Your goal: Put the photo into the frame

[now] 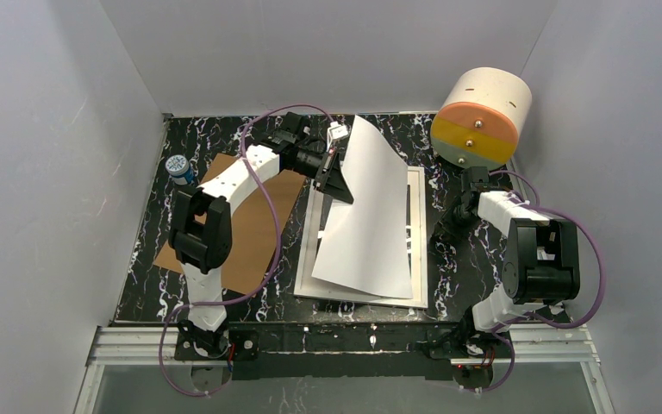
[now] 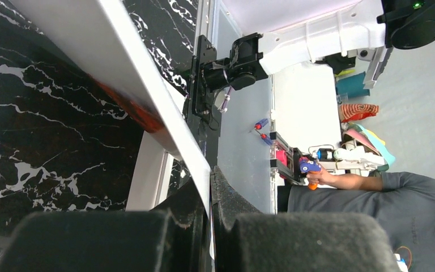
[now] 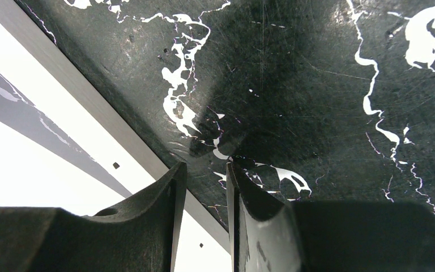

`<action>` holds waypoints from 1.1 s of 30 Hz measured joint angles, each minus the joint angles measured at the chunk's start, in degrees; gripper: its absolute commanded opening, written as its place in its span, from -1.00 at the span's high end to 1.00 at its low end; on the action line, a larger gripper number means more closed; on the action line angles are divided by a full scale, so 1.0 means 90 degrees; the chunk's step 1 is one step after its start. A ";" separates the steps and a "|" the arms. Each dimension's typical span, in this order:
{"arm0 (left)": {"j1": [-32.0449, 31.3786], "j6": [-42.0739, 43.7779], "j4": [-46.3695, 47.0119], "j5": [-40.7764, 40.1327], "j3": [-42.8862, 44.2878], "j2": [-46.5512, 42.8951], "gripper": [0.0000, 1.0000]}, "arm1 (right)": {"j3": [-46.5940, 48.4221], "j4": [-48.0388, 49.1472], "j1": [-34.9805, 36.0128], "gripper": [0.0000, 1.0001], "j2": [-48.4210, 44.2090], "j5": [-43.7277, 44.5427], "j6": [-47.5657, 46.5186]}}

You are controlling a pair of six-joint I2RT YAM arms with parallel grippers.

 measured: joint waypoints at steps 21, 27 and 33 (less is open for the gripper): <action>-0.0046 -0.1146 0.1163 0.0010 -0.0148 -0.0379 1.00 | -0.0051 0.0053 0.0000 0.20 -0.0029 -0.0005 0.0000; -0.0002 -0.1098 0.1292 0.0002 -0.0491 0.0175 1.00 | -0.0148 0.0151 -0.0005 0.20 -0.0117 -0.0010 0.0000; 0.0168 -0.0644 0.0712 -0.0112 -0.0561 0.0884 1.00 | -0.0199 0.0204 -0.0005 0.20 -0.0163 -0.0012 0.0000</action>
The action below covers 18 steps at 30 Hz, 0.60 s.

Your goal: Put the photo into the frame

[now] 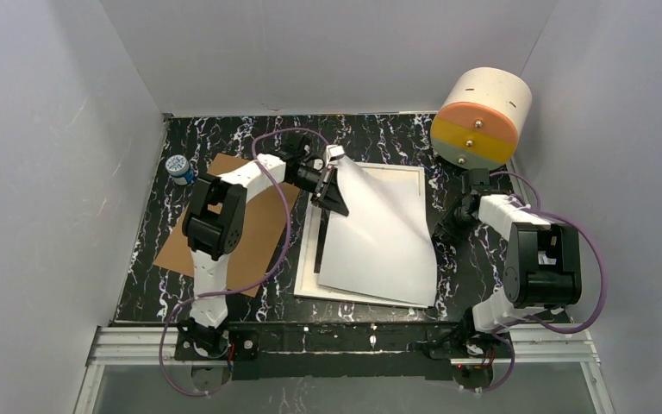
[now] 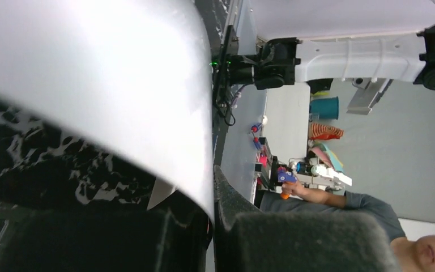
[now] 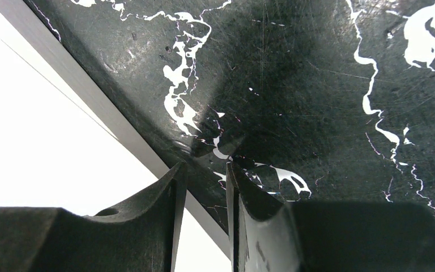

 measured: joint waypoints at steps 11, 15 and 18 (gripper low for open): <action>0.0391 0.1610 -0.2259 -0.0884 0.1178 0.0483 0.91 | -0.0051 0.0061 -0.0029 0.20 -0.0039 -0.0049 -0.0007; 0.0408 0.1613 -0.2450 -0.1163 0.1178 0.0542 0.87 | -0.0056 0.0066 -0.0036 0.20 -0.0039 -0.0063 -0.0010; 0.0408 0.1600 -0.2533 -0.1343 0.1180 0.0612 0.86 | -0.0056 0.0066 -0.0036 0.20 -0.0039 -0.0066 -0.0010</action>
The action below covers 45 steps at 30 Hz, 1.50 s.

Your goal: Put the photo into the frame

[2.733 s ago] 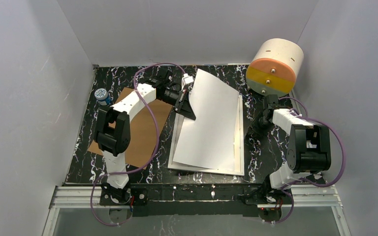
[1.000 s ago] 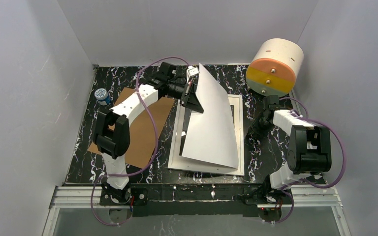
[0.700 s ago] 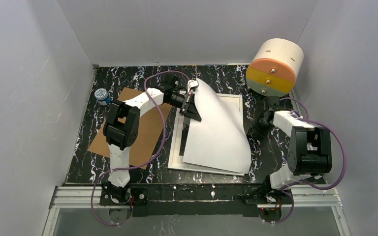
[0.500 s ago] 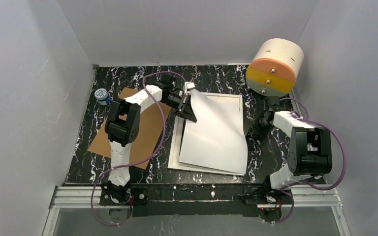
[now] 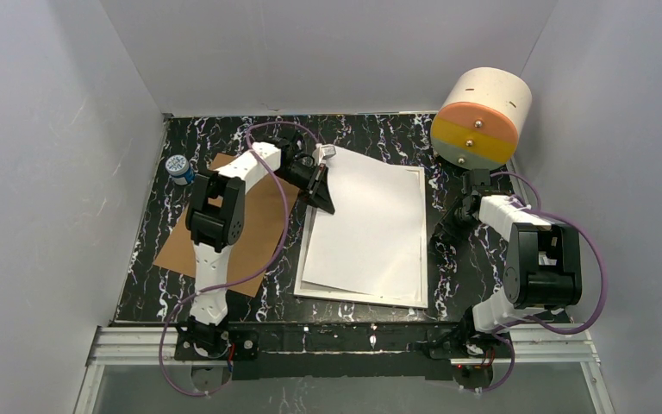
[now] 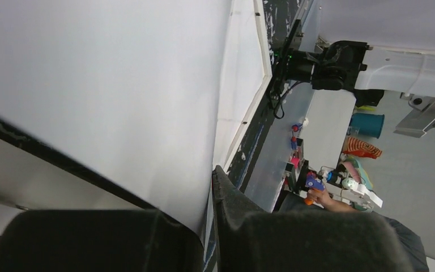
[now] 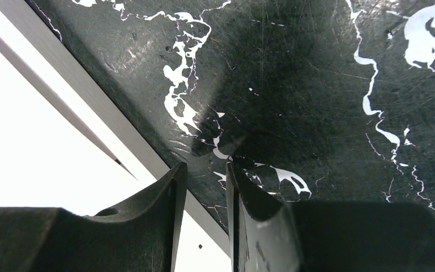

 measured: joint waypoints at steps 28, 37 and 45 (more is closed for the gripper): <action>0.0109 -0.0636 0.0083 -0.0430 -0.0010 0.0624 0.89 | 0.0000 0.0000 0.0000 0.22 0.0002 -0.0002 -0.0017; -0.0024 -0.0782 0.0148 -0.0381 0.0070 0.0680 0.54 | 0.0000 0.0000 0.0000 0.22 0.0010 -0.0005 -0.0017; -0.0024 -0.1336 0.0432 -0.0908 0.0199 0.0678 -0.37 | 0.0002 0.0000 0.0000 0.22 0.0012 -0.0007 -0.0015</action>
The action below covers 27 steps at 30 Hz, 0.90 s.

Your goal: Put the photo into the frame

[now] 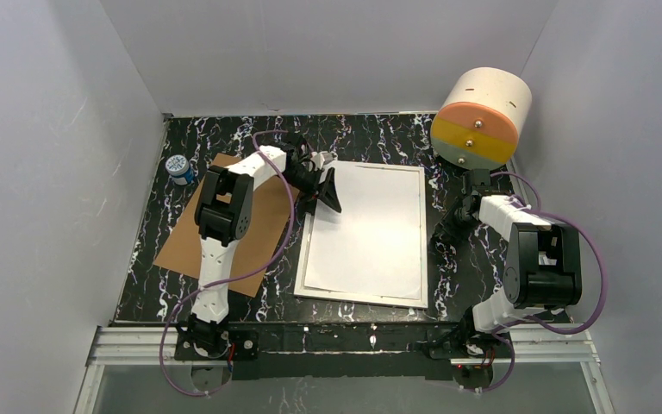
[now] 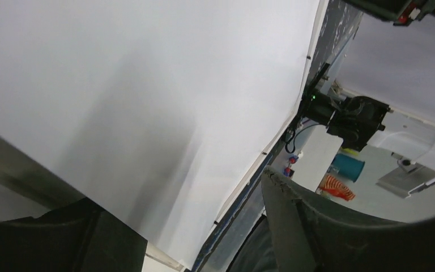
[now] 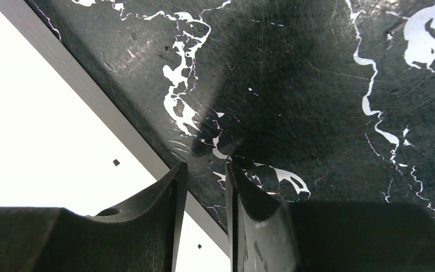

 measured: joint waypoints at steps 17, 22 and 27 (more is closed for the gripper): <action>0.0002 -0.0697 -0.0777 -0.2429 0.0872 -0.0274 -0.76 | 0.0117 -0.0151 0.0012 0.10 0.0024 0.0029 -0.0092; 0.0100 -0.0678 -0.1073 -0.3415 0.1100 -0.0595 -0.78 | 0.0260 -0.0194 0.0019 0.08 0.0080 -0.0221 -0.0345; 0.0391 -0.0828 -0.0872 -0.3939 0.0549 -0.1270 -0.76 | 0.0415 -0.0131 0.0051 0.13 0.0265 -0.0658 -0.0457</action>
